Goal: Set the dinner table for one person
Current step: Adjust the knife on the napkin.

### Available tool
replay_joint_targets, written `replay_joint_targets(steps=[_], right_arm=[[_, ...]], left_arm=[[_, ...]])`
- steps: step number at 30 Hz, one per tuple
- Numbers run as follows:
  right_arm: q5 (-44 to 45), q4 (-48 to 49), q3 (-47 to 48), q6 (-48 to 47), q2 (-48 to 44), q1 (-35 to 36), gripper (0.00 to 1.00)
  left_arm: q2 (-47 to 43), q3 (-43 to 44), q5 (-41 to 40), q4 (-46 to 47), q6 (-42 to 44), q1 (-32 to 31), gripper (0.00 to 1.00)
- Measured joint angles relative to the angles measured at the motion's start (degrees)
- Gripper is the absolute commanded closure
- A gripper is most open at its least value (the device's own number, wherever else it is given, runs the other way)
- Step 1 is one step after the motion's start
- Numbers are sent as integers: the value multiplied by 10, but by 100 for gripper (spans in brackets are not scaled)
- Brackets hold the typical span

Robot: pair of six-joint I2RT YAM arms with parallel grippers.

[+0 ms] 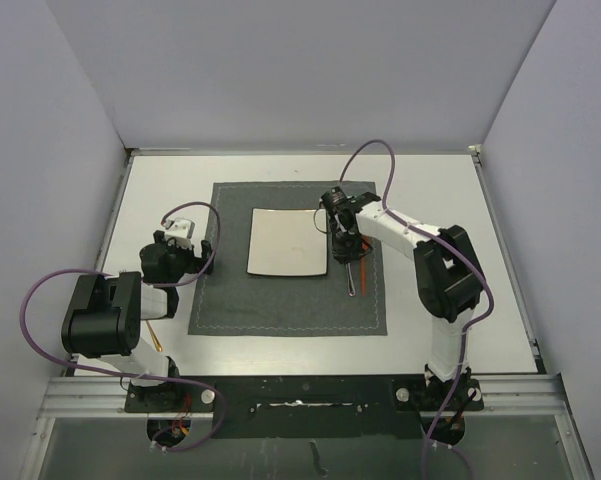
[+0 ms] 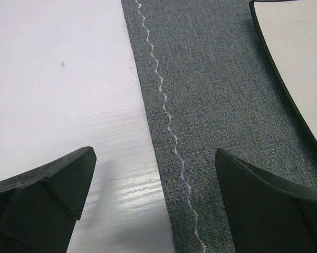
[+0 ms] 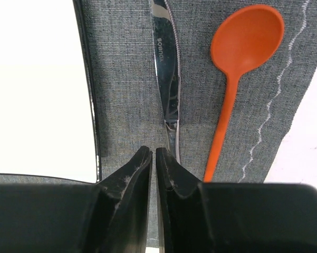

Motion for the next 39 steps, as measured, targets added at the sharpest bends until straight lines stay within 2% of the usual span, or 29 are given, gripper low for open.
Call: replay_joint_targets(steps=[18, 39], right_arm=[[31, -2, 3, -30, 39, -2, 81], [18, -1, 3, -34, 43, -20, 79]], left_arm=[[0, 0, 0, 0, 0, 0, 2], [0, 0, 0, 0, 0, 0, 2]])
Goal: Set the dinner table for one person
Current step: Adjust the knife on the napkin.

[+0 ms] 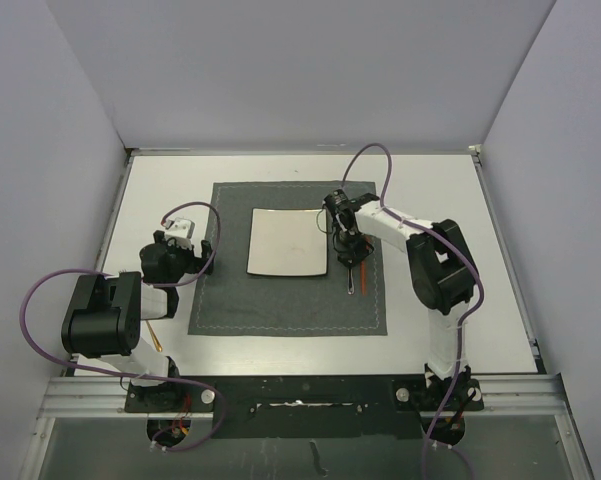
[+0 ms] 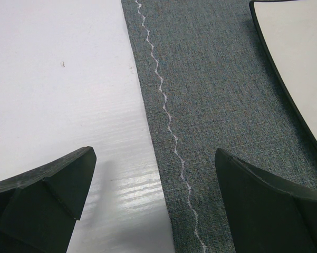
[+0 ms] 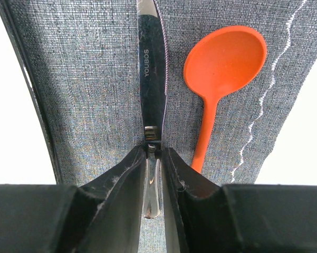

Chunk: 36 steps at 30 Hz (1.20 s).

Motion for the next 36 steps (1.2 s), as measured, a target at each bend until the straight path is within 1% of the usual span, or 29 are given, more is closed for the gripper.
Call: replay_joint_targets(steps=[7, 18, 25, 27, 28, 29, 31, 32, 36], right_arm=[[2, -3, 0, 0, -2, 7, 71], [9, -22, 3, 0, -24, 16, 68], [9, -30, 17, 1, -78, 28, 64], [8, -29, 17, 1, -103, 35, 62], [6, -28, 17, 1, -116, 39, 57], [4, -26, 16, 1, -126, 40, 48], [1, -16, 10, -3, -154, 44, 13], [1, -12, 7, 0, -164, 45, 2], [11, -1, -19, -18, -214, 46, 2]], left_arm=[[0, 0, 0, 0, 0, 0, 2], [0, 0, 0, 0, 0, 0, 2], [0, 0, 0, 0, 0, 0, 2], [0, 0, 0, 0, 0, 0, 2], [0, 0, 0, 0, 0, 0, 2], [0, 0, 0, 0, 0, 0, 2], [0, 0, 0, 0, 0, 0, 2], [0, 0, 0, 0, 0, 0, 2], [0, 0, 0, 0, 0, 0, 2]])
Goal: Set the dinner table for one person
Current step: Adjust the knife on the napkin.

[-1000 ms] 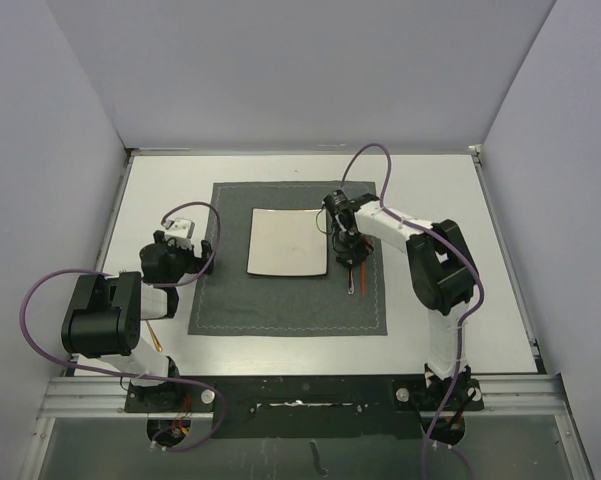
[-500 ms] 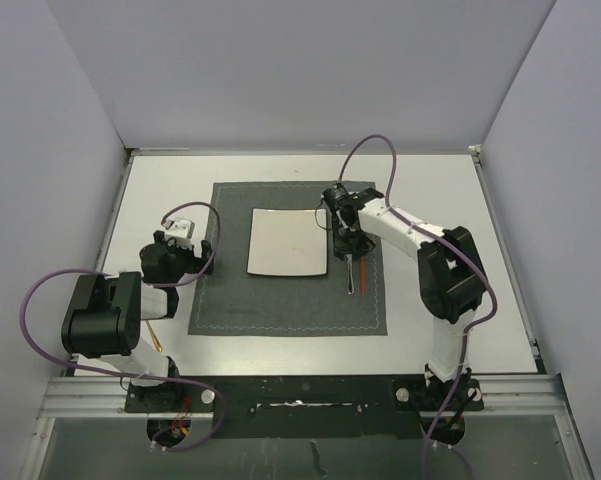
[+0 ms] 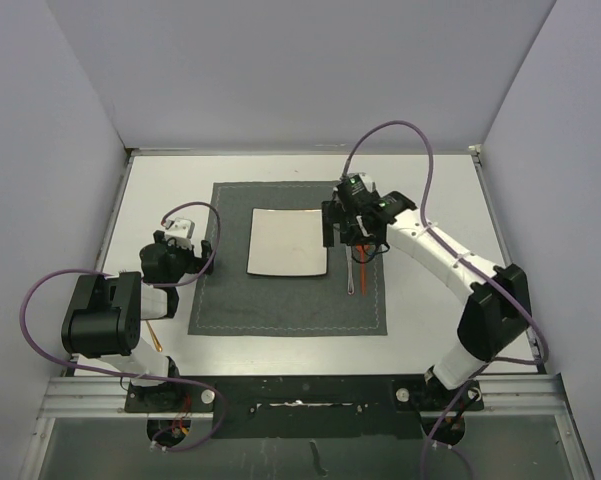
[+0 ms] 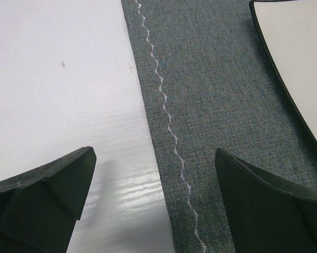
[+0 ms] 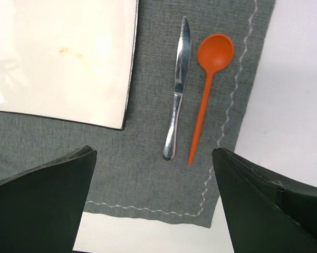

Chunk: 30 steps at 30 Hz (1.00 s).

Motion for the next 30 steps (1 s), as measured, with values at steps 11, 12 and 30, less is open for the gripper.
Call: replay_joint_targets(steps=[11, 12, 30], right_arm=[[49, 40, -74, -32, -178, 0, 2], [59, 46, -84, -34, -195, 0, 2], [197, 322, -372, -291, -312, -43, 2]], left_arm=[[0, 0, 0, 0, 0, 0, 2], [0, 0, 0, 0, 0, 0, 2], [0, 0, 0, 0, 0, 0, 2]])
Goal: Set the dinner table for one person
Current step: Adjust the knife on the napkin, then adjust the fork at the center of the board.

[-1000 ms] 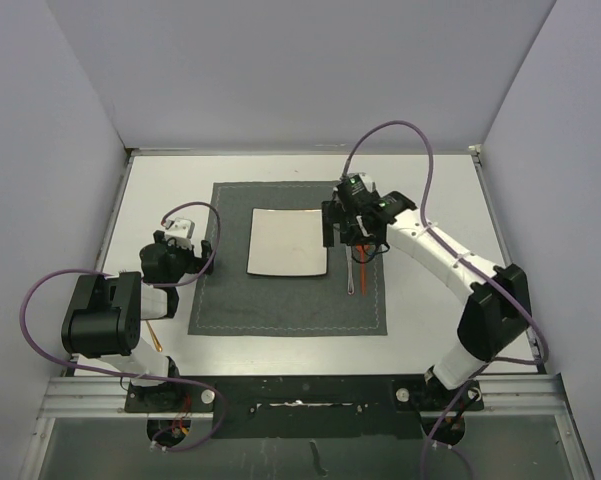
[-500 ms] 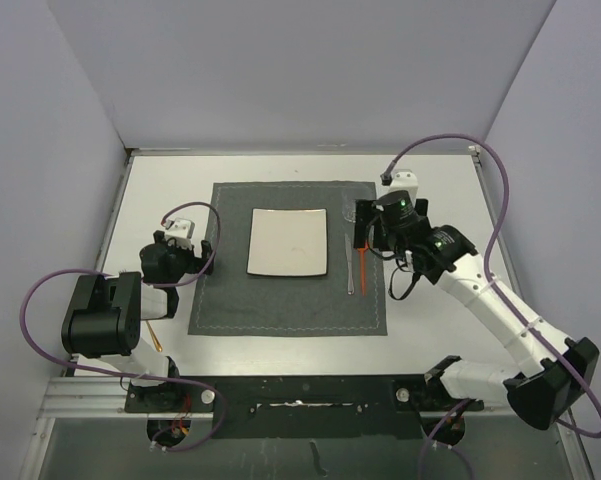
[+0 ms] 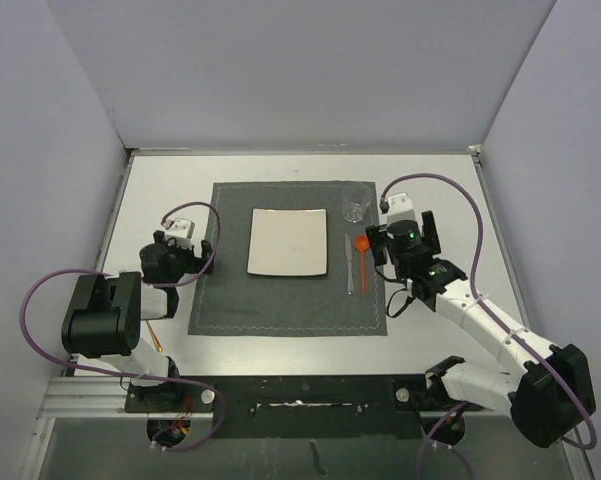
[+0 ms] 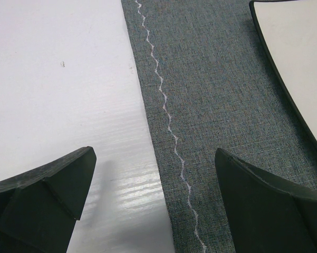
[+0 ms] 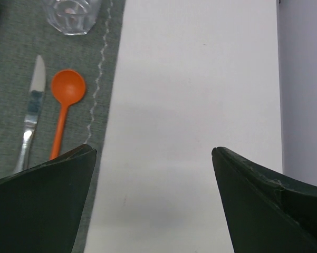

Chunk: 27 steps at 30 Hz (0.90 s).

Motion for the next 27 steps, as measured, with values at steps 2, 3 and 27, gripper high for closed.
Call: replay_joint_targets(steps=[2, 3, 27], right_arm=[[-13, 38, -33, -22, -3, -29, 2], [-24, 57, -48, -34, -4, -44, 2], [-194, 500, -207, -130, 153, -141, 2]], left_arm=[[0, 0, 0, 0, 0, 0, 2], [0, 0, 0, 0, 0, 0, 2], [0, 0, 6, 0, -1, 6, 2]])
